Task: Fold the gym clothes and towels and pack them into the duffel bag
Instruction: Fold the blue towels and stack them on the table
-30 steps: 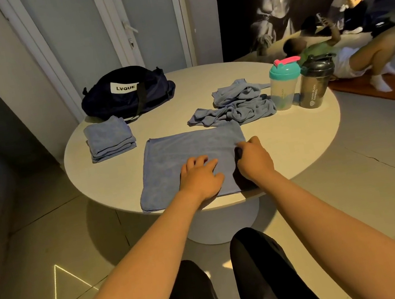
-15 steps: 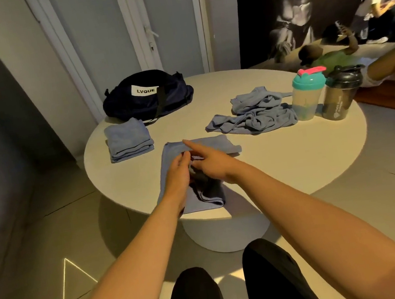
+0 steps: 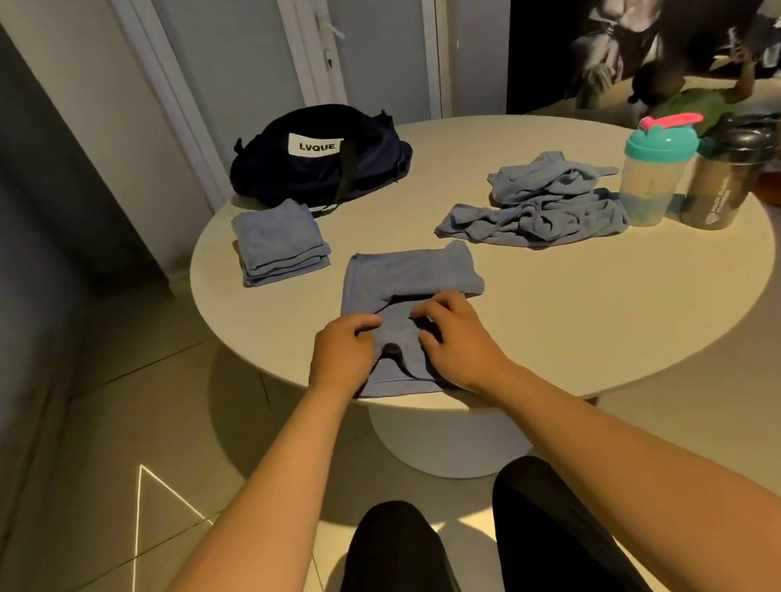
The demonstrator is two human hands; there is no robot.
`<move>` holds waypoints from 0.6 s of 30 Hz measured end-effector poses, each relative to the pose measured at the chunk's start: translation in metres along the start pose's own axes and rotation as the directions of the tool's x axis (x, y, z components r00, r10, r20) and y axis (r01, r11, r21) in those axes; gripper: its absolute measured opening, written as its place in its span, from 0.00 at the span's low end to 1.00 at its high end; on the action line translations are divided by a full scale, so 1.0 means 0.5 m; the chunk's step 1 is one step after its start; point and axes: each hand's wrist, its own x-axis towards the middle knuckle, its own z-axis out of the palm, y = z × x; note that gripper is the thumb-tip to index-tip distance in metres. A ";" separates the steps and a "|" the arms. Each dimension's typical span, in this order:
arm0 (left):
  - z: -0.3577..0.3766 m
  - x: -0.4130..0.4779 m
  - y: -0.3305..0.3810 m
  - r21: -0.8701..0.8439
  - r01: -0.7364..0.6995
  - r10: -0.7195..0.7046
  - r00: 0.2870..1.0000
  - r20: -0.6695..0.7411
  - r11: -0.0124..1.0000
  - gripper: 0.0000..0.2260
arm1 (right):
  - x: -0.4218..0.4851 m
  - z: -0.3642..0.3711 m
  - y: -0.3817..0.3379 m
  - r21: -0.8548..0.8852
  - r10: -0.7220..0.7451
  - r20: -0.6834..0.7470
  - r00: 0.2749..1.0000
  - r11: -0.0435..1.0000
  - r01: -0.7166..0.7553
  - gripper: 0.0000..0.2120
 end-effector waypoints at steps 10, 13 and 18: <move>-0.003 -0.025 -0.004 0.035 -0.070 0.062 0.981 0.186 0.997 0.29 | -0.021 -0.012 0.021 -0.354 0.037 -0.053 0.998 0.934 -0.053 0.18; 0.017 -0.028 0.012 -0.010 -0.098 0.098 0.976 0.194 0.995 0.30 | -0.006 -0.037 0.029 -0.344 0.062 -0.160 0.985 0.932 -0.115 0.15; 0.052 -0.068 0.003 0.172 -0.102 0.115 0.991 -0.070 0.980 0.17 | -0.056 -0.011 0.017 -0.190 -0.056 -0.137 0.989 0.981 0.029 0.11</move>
